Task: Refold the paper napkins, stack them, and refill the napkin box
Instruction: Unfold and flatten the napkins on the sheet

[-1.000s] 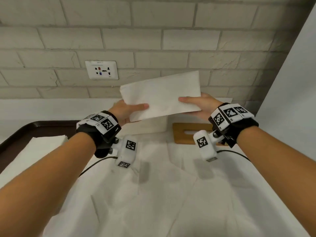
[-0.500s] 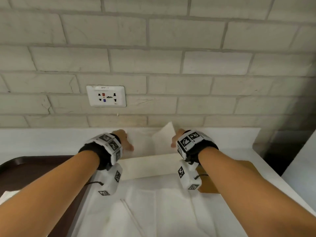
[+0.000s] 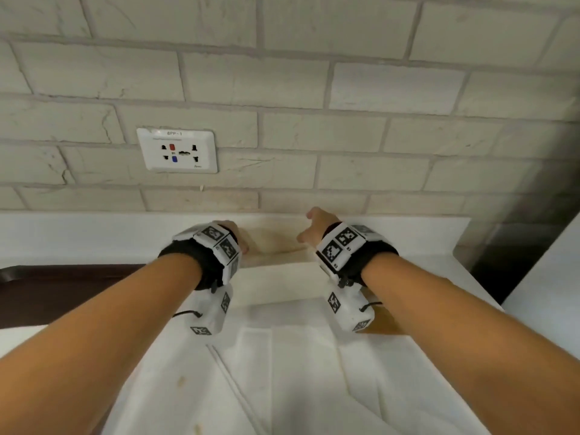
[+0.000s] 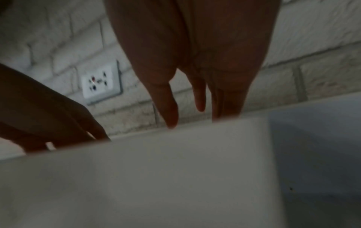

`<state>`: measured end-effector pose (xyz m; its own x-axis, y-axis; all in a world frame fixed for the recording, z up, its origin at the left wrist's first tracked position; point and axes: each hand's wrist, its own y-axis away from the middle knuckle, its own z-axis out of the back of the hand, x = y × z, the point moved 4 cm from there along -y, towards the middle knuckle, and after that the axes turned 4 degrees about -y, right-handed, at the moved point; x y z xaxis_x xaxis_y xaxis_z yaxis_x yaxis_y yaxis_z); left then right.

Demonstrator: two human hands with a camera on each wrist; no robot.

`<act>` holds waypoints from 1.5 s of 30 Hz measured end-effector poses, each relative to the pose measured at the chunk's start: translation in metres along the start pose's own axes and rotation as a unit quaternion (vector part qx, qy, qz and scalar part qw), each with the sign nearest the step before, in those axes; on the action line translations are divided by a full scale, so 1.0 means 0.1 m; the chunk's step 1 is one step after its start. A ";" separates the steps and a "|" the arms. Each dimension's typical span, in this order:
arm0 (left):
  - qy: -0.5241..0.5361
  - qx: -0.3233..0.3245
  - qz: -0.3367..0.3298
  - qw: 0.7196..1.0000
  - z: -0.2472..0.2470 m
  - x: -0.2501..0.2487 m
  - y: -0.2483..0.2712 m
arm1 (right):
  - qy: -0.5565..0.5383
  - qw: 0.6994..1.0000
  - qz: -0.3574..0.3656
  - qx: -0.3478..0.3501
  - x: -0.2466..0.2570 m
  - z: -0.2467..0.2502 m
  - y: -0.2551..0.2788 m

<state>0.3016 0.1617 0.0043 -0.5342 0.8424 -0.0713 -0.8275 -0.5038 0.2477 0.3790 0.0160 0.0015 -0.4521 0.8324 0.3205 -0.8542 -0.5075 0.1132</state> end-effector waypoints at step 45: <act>0.570 0.093 0.059 0.814 -1.10 0.75 1.62 | -0.004 0.995 -0.061 0.077 -0.26 -0.75 1.87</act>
<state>0.1085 0.1224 -0.0677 -0.5085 0.0109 -0.8610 -0.7754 -0.4407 0.4523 0.2116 -0.0844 -0.0560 -0.3449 0.8886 0.3023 -0.8532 -0.4311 0.2936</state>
